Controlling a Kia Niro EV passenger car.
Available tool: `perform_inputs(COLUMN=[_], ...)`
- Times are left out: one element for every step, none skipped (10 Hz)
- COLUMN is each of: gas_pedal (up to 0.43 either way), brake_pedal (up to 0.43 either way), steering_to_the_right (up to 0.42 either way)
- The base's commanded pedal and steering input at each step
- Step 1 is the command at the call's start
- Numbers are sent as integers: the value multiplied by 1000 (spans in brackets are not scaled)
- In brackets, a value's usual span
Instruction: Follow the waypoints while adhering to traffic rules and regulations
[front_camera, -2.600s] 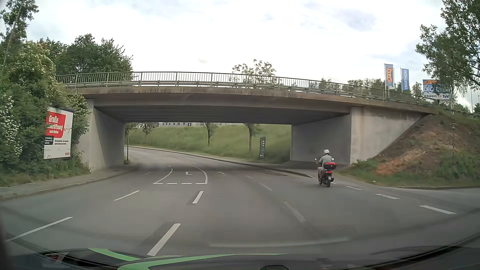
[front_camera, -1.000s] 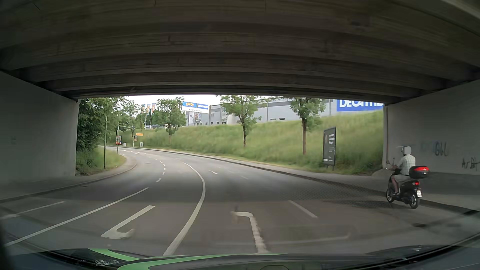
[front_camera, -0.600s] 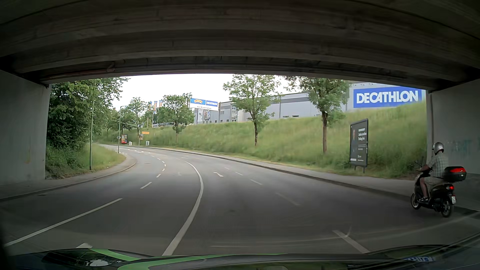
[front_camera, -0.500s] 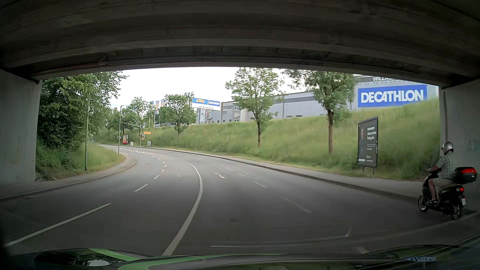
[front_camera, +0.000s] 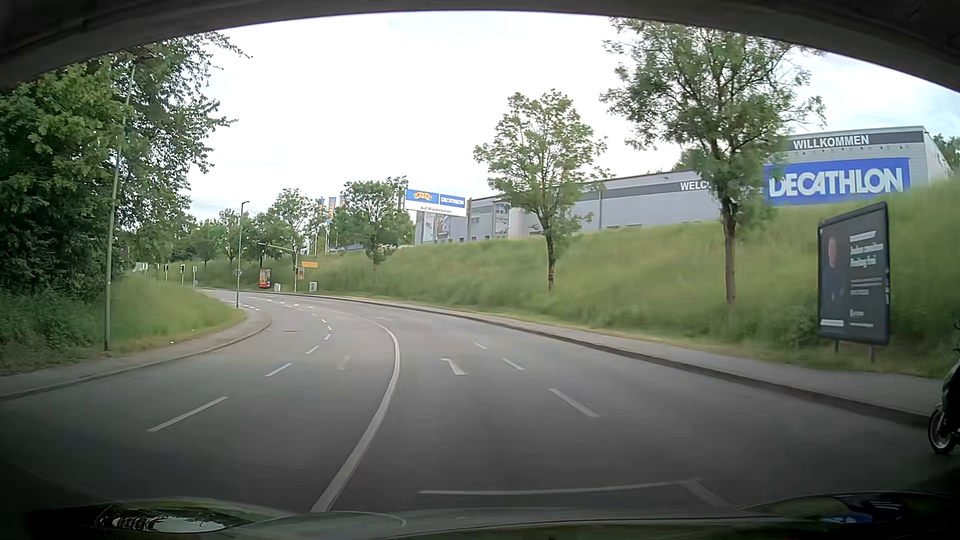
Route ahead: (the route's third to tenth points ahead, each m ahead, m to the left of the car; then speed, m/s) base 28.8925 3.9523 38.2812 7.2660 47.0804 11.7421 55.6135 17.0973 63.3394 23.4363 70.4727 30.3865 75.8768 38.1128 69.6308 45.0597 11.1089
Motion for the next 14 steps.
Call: perform_inputs(gas_pedal=[79,79,79,79,79,67,67,67,67,67,67,67,59,59], brake_pedal=[0,0,0,0,0,0,0,0,0,0,0,0,0,0], steering_to_the_right=[-39,-39,-39,-39,-39,-39,-39,-39,-39,-39,-39,-39,-39,-39])
